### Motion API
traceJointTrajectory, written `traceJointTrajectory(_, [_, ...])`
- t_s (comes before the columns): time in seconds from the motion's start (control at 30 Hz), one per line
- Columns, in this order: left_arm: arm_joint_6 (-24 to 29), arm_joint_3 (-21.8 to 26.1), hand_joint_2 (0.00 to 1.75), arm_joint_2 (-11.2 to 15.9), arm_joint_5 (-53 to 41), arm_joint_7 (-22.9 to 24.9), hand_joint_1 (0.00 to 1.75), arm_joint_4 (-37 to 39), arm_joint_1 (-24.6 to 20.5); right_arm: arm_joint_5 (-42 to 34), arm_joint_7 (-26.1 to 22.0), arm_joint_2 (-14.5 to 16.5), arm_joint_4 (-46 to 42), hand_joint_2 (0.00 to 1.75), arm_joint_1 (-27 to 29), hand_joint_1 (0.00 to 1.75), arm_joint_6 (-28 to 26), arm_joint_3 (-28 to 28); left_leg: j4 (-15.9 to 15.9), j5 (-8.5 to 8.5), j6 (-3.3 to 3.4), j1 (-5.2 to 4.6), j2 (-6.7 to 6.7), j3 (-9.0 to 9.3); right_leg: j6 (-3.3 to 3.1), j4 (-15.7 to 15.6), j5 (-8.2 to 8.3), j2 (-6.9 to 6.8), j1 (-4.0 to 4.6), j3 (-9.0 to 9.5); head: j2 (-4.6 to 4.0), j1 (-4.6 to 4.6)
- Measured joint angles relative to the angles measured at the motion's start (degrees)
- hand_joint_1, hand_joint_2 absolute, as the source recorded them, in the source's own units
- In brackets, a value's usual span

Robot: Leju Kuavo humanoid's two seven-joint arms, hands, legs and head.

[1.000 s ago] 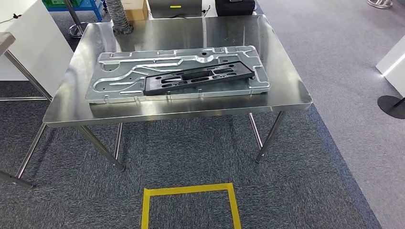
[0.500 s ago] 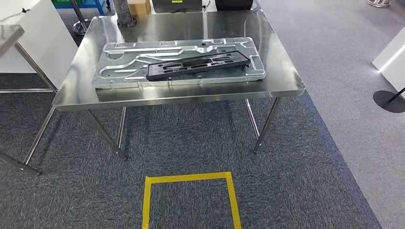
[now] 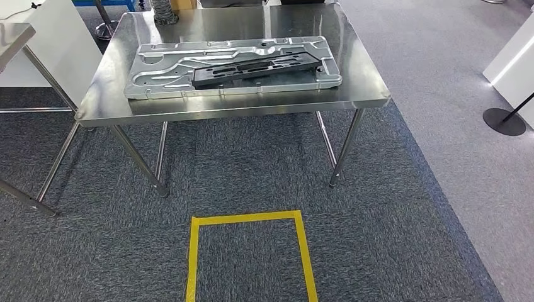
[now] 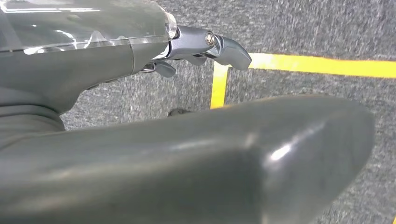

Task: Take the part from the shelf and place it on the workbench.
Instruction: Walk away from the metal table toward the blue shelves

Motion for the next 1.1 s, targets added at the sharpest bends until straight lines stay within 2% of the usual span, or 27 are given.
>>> traceJointTrajectory(0.03, [0.1, 0.0, 0.00, 0.0, -0.1, 0.1, 0.00, 0.0, 0.1, 0.0, 0.2, 0.0, 0.0, 0.00, 0.0, 0.00, 0.0, 0.0, 0.5, -0.65, -0.33, 0.10, -0.10, -0.41, -0.52, 0.0, 0.56, -0.12, -0.04, -0.53, 0.00, 0.01])
traceJointTrajectory(0.07, [0.1, 0.0, 0.00, 0.0, -0.1, 0.1, 0.00, 0.0, 0.1, 0.0, 0.5, 0.0, 0.0, 0.00, 0.0, 0.00, 0.0, 0.0, 1.8, -2.32, -0.61, 0.16, -0.22, -1.05, -1.01, -0.1, 1.20, -0.24, -0.13, -1.16, 0.00, 0.01])
traceJointTrajectory(0.1, [0.1, 0.0, 0.00, 0.0, -0.2, 0.1, 0.00, 0.0, 0.2, 0.0, 0.7, 0.0, 0.1, 0.00, 0.0, 0.00, 0.0, 0.0, 4.2, -4.93, -0.83, 0.24, -0.33, -1.93, -1.38, -0.1, 1.88, -0.35, -0.18, -1.91, 0.00, 0.01])
traceJointTrajectory(0.17, [0.1, 0.0, 0.00, 0.0, -0.5, 0.2, 0.00, 0.0, 0.2, 0.0, 1.2, 0.0, 0.1, 0.00, 0.0, 0.00, 0.0, 0.0, 11.4, -10.45, -1.13, 0.36, -0.42, -3.82, -1.69, 0.0, 3.19, -0.39, -0.04, -3.62, 0.00, 0.00])
traceJointTrajectory(0.2, [0.1, 0.0, 0.00, 0.0, -0.5, 0.2, 0.00, 0.0, 0.2, 0.0, 1.3, 0.0, 0.1, 0.00, 0.1, 0.00, 0.0, 0.0, 14.6, -11.70, -1.24, 0.41, -0.42, -4.27, -1.70, 0.1, 3.84, -0.38, 0.04, -4.56, 0.00, 0.00])
traceJointTrajectory(0.23, [0.1, 0.0, 0.00, 0.0, -0.6, 0.2, 0.00, 0.0, 0.2, 0.0, 1.4, 0.0, 0.1, 0.00, 0.1, 0.00, 0.0, 0.0, 16.4, -11.56, -1.27, 0.45, -0.42, -3.96, -1.65, 0.3, 4.46, -0.37, 0.11, -5.56, 0.00, 0.00])
traceJointTrajectory(0.27, [0.1, 0.0, 0.00, 0.0, -0.6, 0.2, 0.00, 0.0, 0.2, 0.0, 1.5, 0.0, 0.1, 0.00, 0.1, 0.00, 0.0, 0.0, 16.3, -10.27, -1.21, 0.47, -0.42, -2.70, -1.56, 0.6, 5.01, -0.36, 0.15, -6.54, 0.00, 0.00])
traceJointTrajectory(0.3, [0.1, 0.0, 0.00, 0.0, -0.6, 0.2, 0.00, 0.0, 0.2, 0.0, 1.5, 0.0, 0.1, 0.00, 0.1, 0.00, 0.0, 0.0, 14.0, -8.54, -1.06, 0.47, -0.42, -0.47, -1.43, 1.0, 5.48, -0.34, 0.17, -7.47, 0.00, 0.00])
traceJointTrajectory(0.33, [0.0, 0.0, 0.00, 0.1, -0.7, 0.2, 0.00, 0.0, 0.1, 0.1, 1.5, 0.0, 0.1, 0.00, 0.1, 0.00, 0.0, 0.0, 10.2, -7.37, -0.81, 0.46, -0.44, 2.64, -1.27, 1.4, 5.90, -0.33, 0.18, -8.27, 0.00, 0.00])
traceJointTrajectory(0.37, [0.0, 0.0, 0.00, 0.1, -0.7, 0.2, 0.00, 0.0, -0.1, 0.1, 1.4, 0.1, 0.1, 0.00, 0.1, 0.00, 0.0, 0.0, 5.5, -7.17, -0.52, 0.36, -0.45, 5.93, -1.05, 1.8, 6.28, -0.33, 0.25, -8.92, 0.00, 0.00])
traceJointTrajectory(0.4, [0.0, 0.0, 0.00, 0.1, -0.8, 0.2, 0.00, 0.0, -0.2, 0.1, 1.4, 0.1, 0.1, 0.00, 0.1, 0.00, 0.0, 0.0, 1.7, -7.60, -0.19, 0.25, -0.47, 8.47, -0.76, 2.1, 6.70, -0.35, 0.32, -9.38, 0.00, 0.00])
traceJointTrajectory(0.43, [-0.1, 0.0, 0.00, 0.2, -0.9, 0.1, 0.00, 0.0, -0.4, 0.1, 1.2, 0.2, 0.1, 0.00, 0.1, 0.00, 0.0, 0.0, -1.0, -8.25, 0.15, 0.12, -0.48, 9.99, -0.42, 2.2, 7.14, -0.40, 0.34, -9.68, 0.00, 0.00])
traceJointTrajectory(0.47, [-0.1, 0.0, 0.00, 0.2, -1.0, 0.0, 0.00, 0.0, -0.4, 0.1, 1.0, 0.2, 0.1, 0.00, 0.1, 0.00, 0.0, 0.0, -2.2, -8.58, 0.48, -0.02, -0.49, 10.39, -0.05, 2.2, 7.61, -0.44, 0.35, -9.86, 0.00, 0.00])
traceJointTrajectory(0.53, [-0.1, 0.0, 0.00, 0.2, -1.2, 0.0, 0.00, 0.0, -0.3, 0.1, 0.5, 0.2, 0.1, 0.00, 0.2, 0.00, 0.1, 0.0, -2.4, -7.73, 1.28, 0.07, -0.34, 9.52, 0.68, 2.4, 7.90, -0.34, 0.26, -10.28, 0.00, 0.00])
traceJointTrajectory(0.57, [-0.1, 0.0, 0.00, 0.2, -1.2, 0.0, 0.00, 0.0, -0.3, 0.1, 0.2, 0.2, 0.2, 0.00, 0.2, 0.00, 0.3, 0.0, -2.5, -7.09, 1.73, 0.17, -0.24, 8.90, 0.97, 3.3, 6.54, -0.22, 0.18, -10.80, 0.00, 0.00])
traceJointTrajectory(0.6, [0.0, 0.0, 0.00, 0.2, -1.2, -0.1, 0.00, 0.0, -0.3, 0.2, -0.1, 0.2, 0.2, 0.00, 0.3, 0.00, 0.5, 0.0, -2.6, -6.39, 2.10, 0.27, -0.15, 8.13, 1.24, 5.4, 4.22, -0.09, 0.09, -11.61, 0.00, 0.01])
traceJointTrajectory(0.67, [0.1, 0.0, 0.00, 0.2, -1.3, -0.1, 0.00, 0.0, -0.3, 0.2, -0.6, 0.2, 0.2, 0.00, 0.3, 0.00, 0.9, 0.0, -2.6, -5.21, 2.50, 0.19, -0.12, 6.43, 1.64, 12.5, -1.53, 0.04, -0.17, -13.72, 0.00, 0.01])
traceJointTrajectory(0.7, [0.1, 0.0, 0.00, 0.2, -1.2, -0.1, 0.00, 0.0, -0.3, 0.2, -0.8, 0.2, 0.2, 0.00, 0.3, 0.00, 1.1, 0.0, -2.5, -4.66, 2.51, 0.12, -0.11, 5.65, 1.80, 16.1, -2.99, 0.05, -0.26, -14.49, 0.00, 0.01])
traceJointTrajectory(0.73, [0.1, 0.0, 0.00, 0.2, -1.2, -0.1, 0.00, 0.0, -0.2, 0.2, -1.1, 0.2, 0.2, 0.00, 0.4, 0.00, 1.3, 0.0, -2.4, -4.14, 2.45, 0.07, -0.09, 4.89, 1.90, 18.5, -3.06, 0.06, -0.30, -14.63, 0.00, 0.00])
traceJointTrajectory(0.77, [0.1, 0.0, 0.00, 0.2, -1.2, -0.1, 0.00, 0.0, -0.2, 0.2, -1.3, 0.2, 0.2, 0.00, 0.4, 0.00, 1.6, 0.0, -2.3, -3.66, 2.35, 0.05, -0.06, 4.17, 1.91, 18.9, -1.97, 0.06, -0.32, -13.78, 0.00, 0.00])
traceJointTrajectory(0.8, [0.1, 0.0, 0.00, 0.2, -1.2, 0.0, 0.00, 0.0, -0.2, 0.2, -1.5, 0.2, 0.2, 0.00, 0.4, 0.00, 1.9, 0.0, -2.1, -3.25, 2.22, 0.05, -0.06, 3.55, 1.81, 16.8, -0.36, 0.05, -0.33, -11.73, 0.00, 0.00])
traceJointTrajectory(0.83, [0.1, 0.0, 0.00, 0.2, -1.1, 0.0, 0.00, 0.0, -0.2, 0.2, -1.6, 0.2, 0.2, 0.00, 0.3, 0.00, 2.1, 0.0, -1.9, -2.89, 2.07, 0.05, -0.07, 3.05, 1.64, 12.9, 1.05, 0.05, -0.32, -8.72, 0.00, 0.00])
traceJointTrajectory(0.9, [0.1, 0.0, 0.00, 0.2, -1.1, 0.1, 0.00, 0.0, -0.2, 0.1, -2.1, 0.1, 0.2, 0.00, 0.2, 0.00, 2.5, 0.0, -1.4, -2.32, 1.61, -0.13, -0.10, 2.38, 1.07, 3.9, 1.32, 0.05, -0.10, -2.56, 0.00, -0.01])
traceJointTrajectory(0.93, [0.1, 0.0, 0.00, 0.2, -1.1, 0.2, 0.00, 0.0, -0.2, 0.0, -2.4, 0.1, 0.2, 0.00, 0.2, 0.00, 2.8, 0.0, -1.3, -2.07, 1.32, -0.20, -0.10, 2.20, 0.75, 1.1, 0.84, 0.05, 0.04, -0.94, 0.00, 0.00])
traceJointTrajectory(0.97, [0.2, 0.0, 0.00, 0.3, -1.2, 0.3, 0.00, 0.0, -0.2, -0.1, -2.7, 0.1, 0.2, 0.00, 0.1, 0.00, 3.0, 0.0, -1.2, -1.80, 0.99, -0.25, -0.08, 2.06, 0.41, -0.2, 0.41, 0.05, 0.21, -0.33, 0.00, 0.00])
traceJointTrajectory(1.03, [0.3, 0.0, 0.00, 0.3, -1.2, 0.4, 0.00, 0.0, -0.2, -0.4, -3.0, 0.1, 0.2, 0.00, 0.2, 0.00, 3.1, 0.0, -1.0, -1.49, 0.31, -0.15, -0.09, 1.89, -0.43, -0.5, 0.82, -0.01, 0.12, -0.75, 0.00, 0.01])
traceJointTrajectory(1.1, [0.4, 0.0, 0.00, 0.4, -1.2, 0.4, 0.00, 0.0, -0.2, -0.5, -3.3, 0.1, 0.2, 0.00, 0.2, 0.00, 3.1, 0.0, 1.7, -3.64, -0.33, -0.02, -0.29, 0.59, -1.35, -0.7, 1.57, -0.17, -0.08, -1.31, 0.00, 0.00])
